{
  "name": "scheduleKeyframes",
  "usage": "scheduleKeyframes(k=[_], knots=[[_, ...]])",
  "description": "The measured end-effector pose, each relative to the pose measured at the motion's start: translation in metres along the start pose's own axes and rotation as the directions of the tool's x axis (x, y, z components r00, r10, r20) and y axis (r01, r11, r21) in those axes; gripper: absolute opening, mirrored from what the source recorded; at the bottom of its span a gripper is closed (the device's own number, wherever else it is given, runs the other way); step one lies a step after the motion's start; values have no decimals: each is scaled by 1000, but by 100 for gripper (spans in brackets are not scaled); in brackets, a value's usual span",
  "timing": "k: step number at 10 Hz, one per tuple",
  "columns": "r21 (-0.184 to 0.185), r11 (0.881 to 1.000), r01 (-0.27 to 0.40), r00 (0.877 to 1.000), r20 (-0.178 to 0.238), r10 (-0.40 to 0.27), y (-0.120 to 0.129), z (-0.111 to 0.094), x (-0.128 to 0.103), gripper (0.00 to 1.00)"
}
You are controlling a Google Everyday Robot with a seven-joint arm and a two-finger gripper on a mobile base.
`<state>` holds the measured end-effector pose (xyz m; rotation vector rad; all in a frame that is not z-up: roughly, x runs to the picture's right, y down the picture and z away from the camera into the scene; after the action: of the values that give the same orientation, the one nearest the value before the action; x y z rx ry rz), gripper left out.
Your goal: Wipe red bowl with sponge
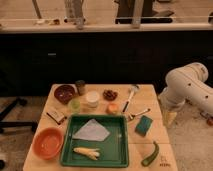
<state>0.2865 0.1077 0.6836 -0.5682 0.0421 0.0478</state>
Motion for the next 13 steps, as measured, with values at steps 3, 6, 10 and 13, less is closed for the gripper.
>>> scheduleKeyframes(k=[3,6,10,13], knots=[[0,1000,0,1000,0,0,0,0,0,80],[0,1000,0,1000,0,0,0,0,0,80],[0,1000,0,1000,0,0,0,0,0,80],[2,1000,12,1000,14,-12,0,1,0,80]])
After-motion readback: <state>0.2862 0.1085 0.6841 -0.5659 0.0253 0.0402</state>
